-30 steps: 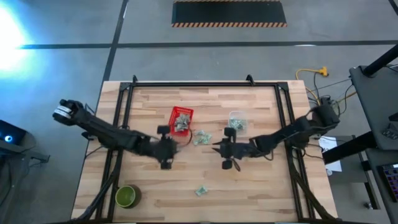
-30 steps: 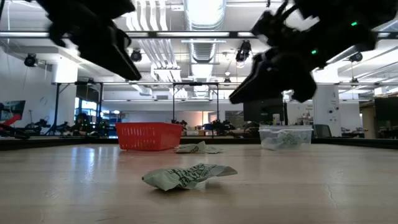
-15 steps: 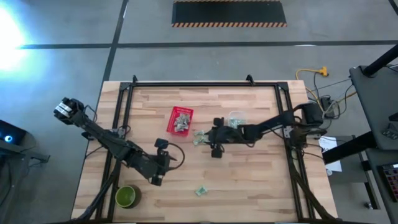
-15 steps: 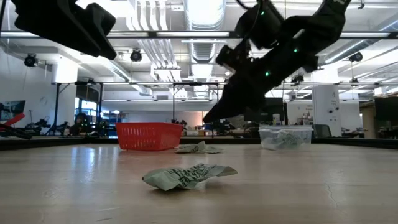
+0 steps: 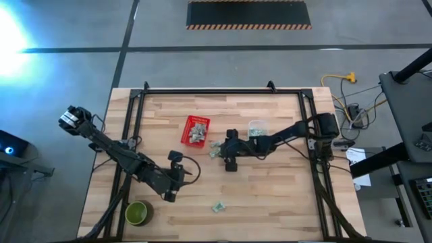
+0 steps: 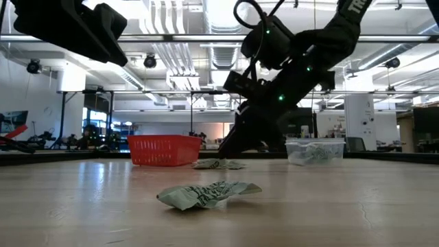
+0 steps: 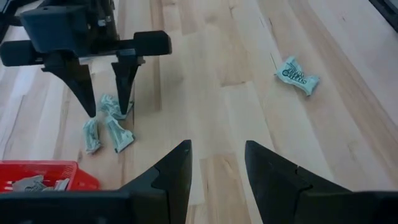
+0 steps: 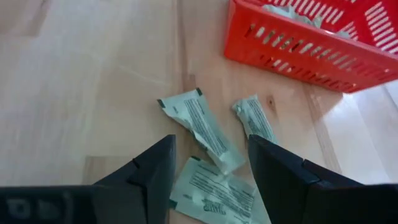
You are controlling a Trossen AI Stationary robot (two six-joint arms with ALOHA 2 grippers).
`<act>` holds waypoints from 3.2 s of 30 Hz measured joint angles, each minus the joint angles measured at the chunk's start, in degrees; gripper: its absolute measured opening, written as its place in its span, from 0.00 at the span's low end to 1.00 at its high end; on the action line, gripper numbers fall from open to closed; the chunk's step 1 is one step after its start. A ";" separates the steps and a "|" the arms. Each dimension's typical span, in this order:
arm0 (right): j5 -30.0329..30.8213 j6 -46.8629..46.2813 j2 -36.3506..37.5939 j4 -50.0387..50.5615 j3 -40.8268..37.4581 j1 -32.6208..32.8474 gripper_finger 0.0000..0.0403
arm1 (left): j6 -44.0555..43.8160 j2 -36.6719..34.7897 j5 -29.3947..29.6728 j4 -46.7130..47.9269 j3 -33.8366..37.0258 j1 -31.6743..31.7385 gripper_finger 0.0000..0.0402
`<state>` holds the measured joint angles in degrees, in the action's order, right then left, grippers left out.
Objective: Pick and place items into bin
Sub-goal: Put the stevia packet into the transparent bin
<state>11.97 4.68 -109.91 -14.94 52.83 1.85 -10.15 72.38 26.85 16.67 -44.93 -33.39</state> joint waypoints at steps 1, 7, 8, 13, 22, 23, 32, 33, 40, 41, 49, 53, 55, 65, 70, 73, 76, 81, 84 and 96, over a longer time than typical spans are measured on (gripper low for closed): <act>0.10 -0.60 0.02 1.00 0.22 -0.17 0.48 | 0.00 0.01 0.00 0.01 0.01 0.00 0.33; 0.19 -1.84 -1.00 1.47 0.36 -0.86 0.48 | -0.02 0.11 0.00 0.00 0.04 0.00 0.33; 0.17 -1.69 -1.44 1.47 0.36 -0.92 0.47 | -0.02 0.11 0.00 -0.07 0.04 0.00 0.33; -0.01 -1.67 -2.34 1.09 0.43 -1.12 0.44 | -0.02 0.11 -0.02 -0.17 0.05 0.00 0.33; 0.15 -1.45 -1.46 1.62 0.40 -1.17 0.33 | -0.04 0.11 -0.02 -0.28 0.09 0.00 0.33; 0.15 -1.42 -1.46 1.62 0.40 -1.17 0.31 | -0.04 0.11 -0.02 -0.31 0.09 0.00 0.33; 0.13 -0.35 -1.46 1.51 0.36 -1.17 0.15 | -0.04 0.13 -0.04 -0.33 0.17 0.00 0.33; 0.13 -0.03 -1.45 1.51 0.36 -1.17 0.14 | -0.04 0.13 -0.04 -0.33 0.17 0.00 0.33; 0.11 1.58 -1.23 1.55 0.32 -1.08 0.03 | -0.07 0.13 -0.04 -0.31 0.24 0.00 0.33; 0.11 1.58 -1.08 1.53 0.32 -1.08 0.02 | -0.07 0.13 -0.04 -0.31 0.24 0.00 0.33; 0.07 1.20 1.40 6.19 0.30 -0.92 0.02 | -0.12 0.13 -0.09 -0.26 0.24 0.00 0.33; 0.29 0.26 3.42 8.64 0.31 -0.53 0.02 | -0.22 0.15 -0.09 -0.31 0.27 -0.01 0.33; 1.72 0.06 4.36 9.40 0.30 0.05 0.02 | -0.22 0.16 -0.09 -0.26 0.31 -0.02 0.33; 12.11 -2.24 11.13 18.97 0.30 3.40 0.02 | -0.22 0.17 -0.07 -0.28 0.33 -0.02 0.33; 18.17 -4.60 15.04 24.29 0.14 5.32 0.02 | -0.22 0.17 -0.07 -0.18 0.35 0.00 0.33; 23.19 -7.78 17.55 29.75 -0.07 6.43 0.02 | -0.32 0.17 -0.07 -0.23 0.35 -0.02 0.33; 28.08 -12.79 20.02 36.32 -0.76 7.28 0.02 | -1.43 0.17 -0.07 -0.17 0.35 -0.02 0.33; 32.04 -21.23 24.15 42.82 -4.18 7.98 0.02 | -1.51 0.17 -0.06 -0.12 0.35 -0.02 0.33; 32.21 -23.59 26.91 43.03 -7.04 8.01 0.02 | -1.51 0.17 -0.05 -0.14 0.35 -0.02 0.33; 32.80 -33.24 34.39 43.41 -14.93 8.01 0.02 | -1.51 0.17 -0.04 -0.17 0.39 -0.02 0.33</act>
<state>44.76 -28.56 -75.52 28.47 37.90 9.87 -11.66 72.55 26.81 16.49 -44.54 -33.41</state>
